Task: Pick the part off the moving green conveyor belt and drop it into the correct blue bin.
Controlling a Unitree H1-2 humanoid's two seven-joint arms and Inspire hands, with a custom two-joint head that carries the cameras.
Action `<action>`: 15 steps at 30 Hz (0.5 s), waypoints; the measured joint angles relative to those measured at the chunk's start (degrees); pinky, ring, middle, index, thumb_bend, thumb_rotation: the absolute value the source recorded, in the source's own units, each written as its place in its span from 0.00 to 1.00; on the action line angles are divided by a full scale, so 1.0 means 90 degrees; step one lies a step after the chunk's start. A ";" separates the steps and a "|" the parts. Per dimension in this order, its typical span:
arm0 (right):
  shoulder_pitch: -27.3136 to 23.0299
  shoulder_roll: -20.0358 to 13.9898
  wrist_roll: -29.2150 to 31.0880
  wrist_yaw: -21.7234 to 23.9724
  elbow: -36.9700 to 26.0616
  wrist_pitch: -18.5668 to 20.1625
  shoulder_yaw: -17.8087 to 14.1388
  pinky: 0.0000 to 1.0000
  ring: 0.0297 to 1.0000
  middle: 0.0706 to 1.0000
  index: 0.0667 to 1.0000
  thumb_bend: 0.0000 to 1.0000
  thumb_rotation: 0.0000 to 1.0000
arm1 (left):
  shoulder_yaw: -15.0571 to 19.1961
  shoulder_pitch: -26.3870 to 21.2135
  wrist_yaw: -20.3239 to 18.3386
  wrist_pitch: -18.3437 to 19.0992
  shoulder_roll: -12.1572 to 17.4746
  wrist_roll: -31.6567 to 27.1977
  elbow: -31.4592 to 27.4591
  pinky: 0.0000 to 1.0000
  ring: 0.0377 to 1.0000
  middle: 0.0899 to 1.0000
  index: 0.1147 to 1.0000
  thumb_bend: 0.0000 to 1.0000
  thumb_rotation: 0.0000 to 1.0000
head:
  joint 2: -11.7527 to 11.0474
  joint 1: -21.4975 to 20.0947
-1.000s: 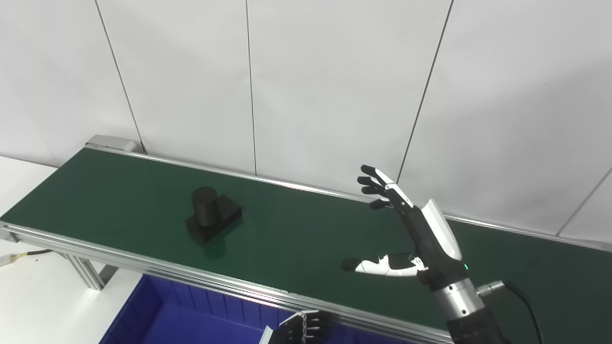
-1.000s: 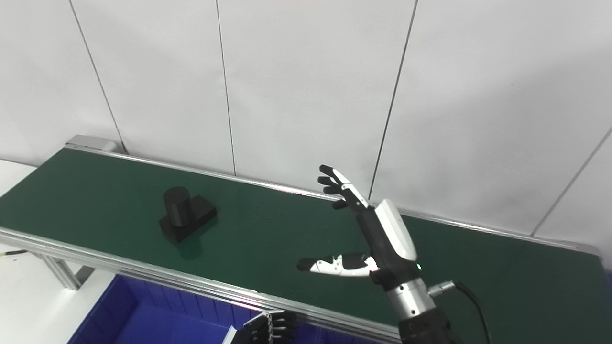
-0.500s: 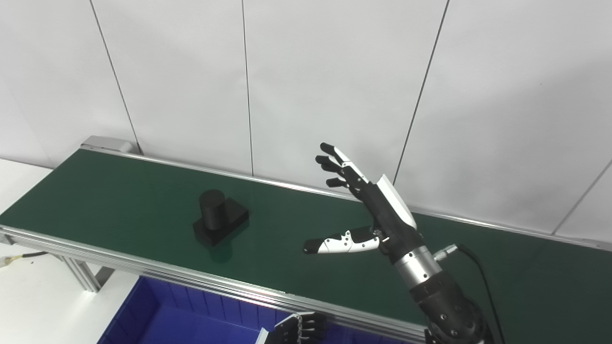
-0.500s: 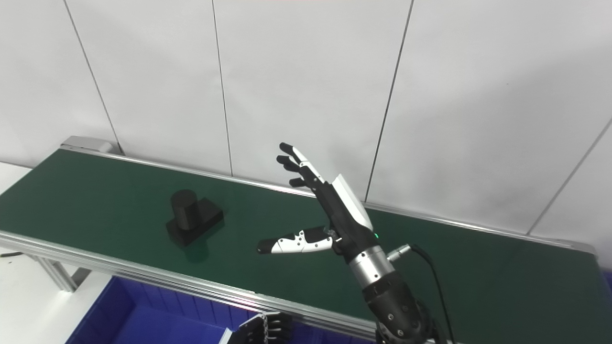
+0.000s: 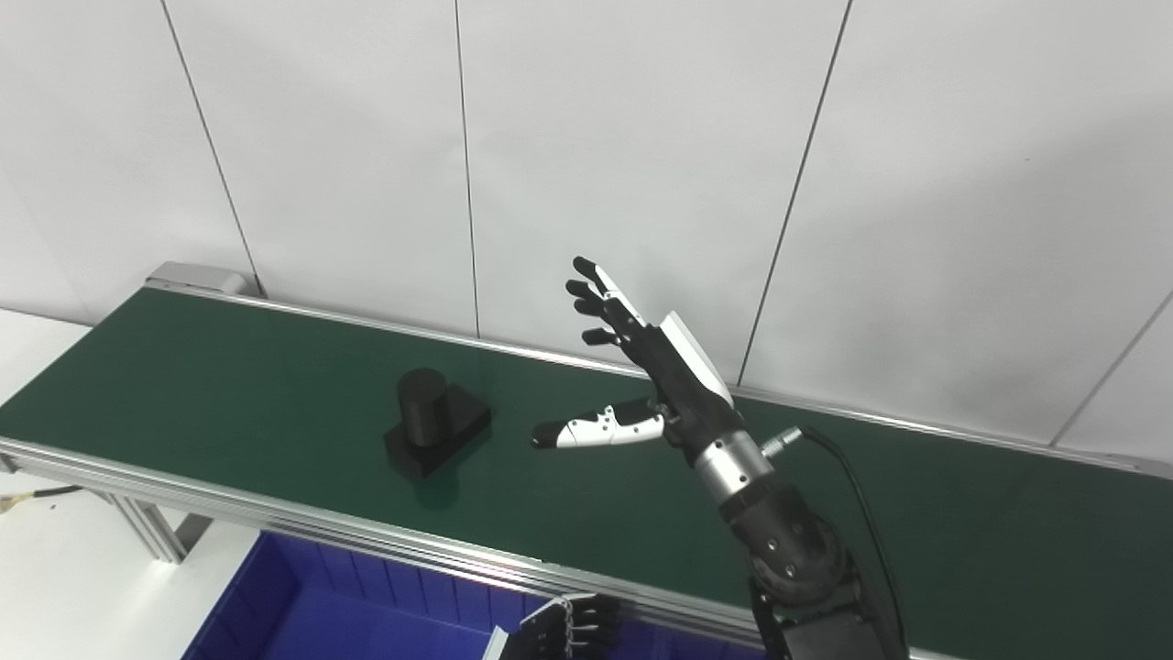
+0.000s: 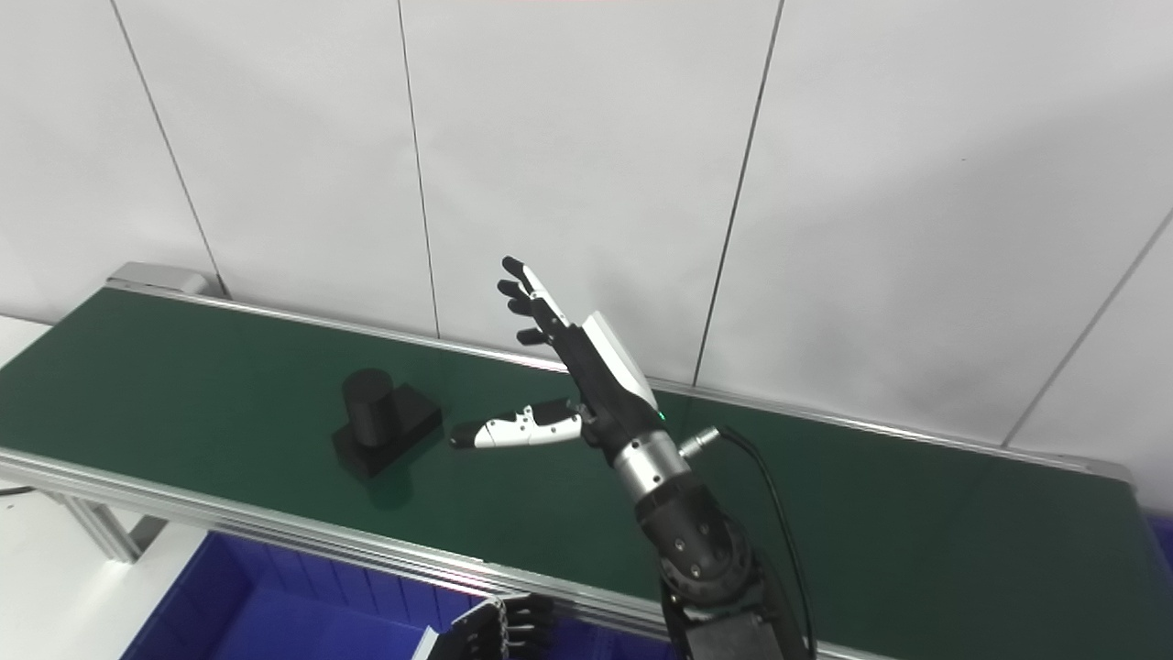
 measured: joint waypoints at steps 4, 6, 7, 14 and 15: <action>-0.0071 0.0061 0.0008 -0.0080 0.0424 -0.0008 -0.0041 0.79 0.92 0.95 1.00 0.86 0.24 | -0.0001 0.0003 -0.0001 0.0000 -0.0008 -0.0009 0.0001 0.60 0.63 0.64 0.64 0.61 0.00 | -0.0039 -0.0019; -0.0087 0.0056 -0.0040 -0.0162 0.0626 -0.0028 -0.0041 0.78 0.92 0.95 1.00 0.87 0.25 | 0.0000 0.0004 -0.0002 0.0000 -0.0009 -0.0018 0.0004 0.60 0.62 0.64 0.64 0.61 0.00 | -0.0058 -0.0010; -0.0111 0.0055 -0.0054 -0.0204 0.0753 -0.0047 -0.0041 0.79 0.93 0.96 1.00 0.87 0.26 | 0.0002 0.0003 -0.0002 0.0000 -0.0009 -0.0018 0.0005 0.60 0.63 0.64 0.64 0.61 0.00 | -0.0049 0.0010; -0.0385 0.0083 -0.0120 -0.0454 0.1688 -0.0300 -0.0020 0.79 0.94 1.00 1.00 0.86 0.26 | -0.0007 0.0002 -0.0001 0.0000 -0.0013 -0.0003 0.0040 0.60 0.63 0.64 0.64 0.61 0.00 | -0.0059 0.0126; -0.0411 0.0090 -0.0120 -0.0491 0.1815 -0.0367 -0.0019 0.75 0.92 1.00 1.00 0.87 0.27 | -0.0012 0.0002 -0.0001 0.0000 -0.0017 0.0004 0.0040 0.60 0.62 0.64 0.64 0.62 0.00 | -0.0068 0.0166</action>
